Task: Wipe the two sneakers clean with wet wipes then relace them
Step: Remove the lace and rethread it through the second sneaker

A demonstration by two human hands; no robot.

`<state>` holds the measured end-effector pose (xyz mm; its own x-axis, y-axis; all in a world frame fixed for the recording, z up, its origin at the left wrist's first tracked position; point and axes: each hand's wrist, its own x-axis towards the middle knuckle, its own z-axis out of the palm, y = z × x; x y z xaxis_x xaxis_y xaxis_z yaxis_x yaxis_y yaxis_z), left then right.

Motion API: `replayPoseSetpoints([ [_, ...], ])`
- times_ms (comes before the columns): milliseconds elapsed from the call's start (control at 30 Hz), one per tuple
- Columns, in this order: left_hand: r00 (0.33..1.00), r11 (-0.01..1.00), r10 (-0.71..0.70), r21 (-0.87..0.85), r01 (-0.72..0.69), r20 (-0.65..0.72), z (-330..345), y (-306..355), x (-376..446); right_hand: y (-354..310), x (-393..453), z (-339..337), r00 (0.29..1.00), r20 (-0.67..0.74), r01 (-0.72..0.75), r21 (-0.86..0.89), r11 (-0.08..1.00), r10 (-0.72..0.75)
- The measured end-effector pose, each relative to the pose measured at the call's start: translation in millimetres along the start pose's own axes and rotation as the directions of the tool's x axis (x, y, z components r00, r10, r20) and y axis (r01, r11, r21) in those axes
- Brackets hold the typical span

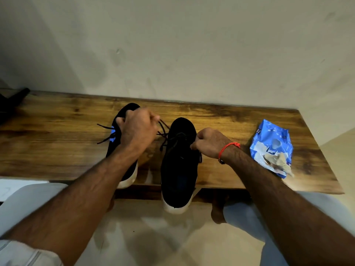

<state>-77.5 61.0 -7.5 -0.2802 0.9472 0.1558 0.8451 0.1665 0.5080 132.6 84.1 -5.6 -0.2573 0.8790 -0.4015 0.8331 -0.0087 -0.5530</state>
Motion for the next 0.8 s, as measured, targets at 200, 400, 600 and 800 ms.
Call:
replayPoseSetpoints([
  [200,0.926,0.941,0.252,0.152,-0.302,0.28,17.2,19.4,-25.2,-4.1,1.9,3.7,1.0,0.004,0.006,0.006,1.0,-0.006],
  [400,0.913,0.904,0.268,0.246,-0.349,0.308,20.3,24.4,-29.6,-0.5,2.5,3.4,1.0,0.006,-0.002,-0.009,1.0,0.002],
  [600,0.997,0.956,0.034,0.295,-0.011,-0.073,-17.7,-6.7,9.4,0.2,0.6,0.5,1.0,0.017,0.009,0.022,1.0,-0.009],
  [800,0.903,0.892,0.27,0.267,-0.365,0.334,22.5,24.2,-39.1,-7.3,2.0,5.2,1.0,-0.004,-0.003,-0.041,0.999,0.003],
])
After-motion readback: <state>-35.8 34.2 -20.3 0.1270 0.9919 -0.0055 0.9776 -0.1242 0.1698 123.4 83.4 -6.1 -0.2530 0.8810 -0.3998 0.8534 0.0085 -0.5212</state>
